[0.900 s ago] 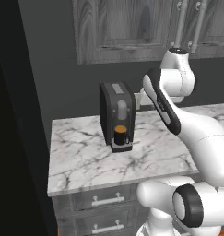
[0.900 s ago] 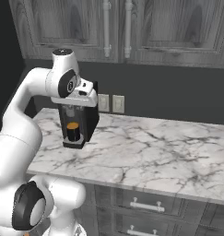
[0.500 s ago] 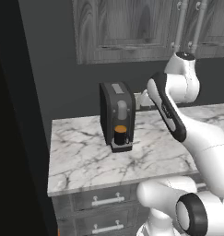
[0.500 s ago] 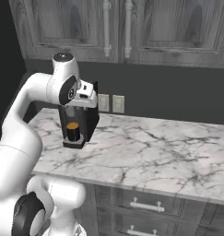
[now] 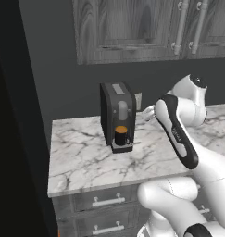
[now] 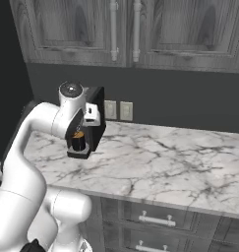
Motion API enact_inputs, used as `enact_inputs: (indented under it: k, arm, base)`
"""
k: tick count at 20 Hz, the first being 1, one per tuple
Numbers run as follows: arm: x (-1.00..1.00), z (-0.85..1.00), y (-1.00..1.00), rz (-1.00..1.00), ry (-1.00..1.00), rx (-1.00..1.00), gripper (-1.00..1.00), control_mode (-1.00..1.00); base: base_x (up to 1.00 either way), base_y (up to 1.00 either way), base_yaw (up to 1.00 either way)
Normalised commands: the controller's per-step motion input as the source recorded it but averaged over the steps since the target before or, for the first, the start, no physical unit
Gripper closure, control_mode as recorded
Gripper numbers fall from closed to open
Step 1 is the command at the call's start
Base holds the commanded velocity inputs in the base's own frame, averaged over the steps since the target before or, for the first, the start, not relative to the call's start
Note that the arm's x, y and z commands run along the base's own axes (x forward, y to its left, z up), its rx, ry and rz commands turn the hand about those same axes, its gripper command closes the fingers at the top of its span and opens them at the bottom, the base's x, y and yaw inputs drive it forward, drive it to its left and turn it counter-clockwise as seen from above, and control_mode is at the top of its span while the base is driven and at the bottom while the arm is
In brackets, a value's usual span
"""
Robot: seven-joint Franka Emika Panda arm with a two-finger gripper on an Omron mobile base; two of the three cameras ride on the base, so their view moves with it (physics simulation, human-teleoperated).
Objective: Pick up the brewed coffee from the coffee machine and place it next to the breakfast plate on the dining counter.
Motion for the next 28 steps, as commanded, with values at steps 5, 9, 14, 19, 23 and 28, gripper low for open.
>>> enact_inputs:
  k: [5, 9, 14, 19, 23, 28]
  arm:
    - [-0.02, -0.32, 0.01, 0.29, -0.07, 0.02, -1.00, -1.00]
    - [0.00, -0.34, 0.00, 0.28, -0.05, 0.00, -1.00, -1.00]
    - [0.00, -0.44, 0.01, 0.30, -0.11, 0.00, -1.00, -1.00]
    - [0.15, -0.24, 0.03, 0.25, -0.09, 0.03, -1.00, -1.00]
    - [0.24, -0.21, 0.04, 0.25, -0.11, 0.06, -1.00, -1.00]
    - [0.23, -0.14, 0.04, 0.19, -0.14, 0.07, -1.00, -1.00]
  base:
    - [0.00, 0.00, 0.00]
    - [0.00, 0.00, 0.00]
    - [0.00, 0.00, 0.00]
    - [0.00, 0.00, 0.00]
    - [0.00, 0.00, 0.00]
    - [0.00, 0.00, 0.00]
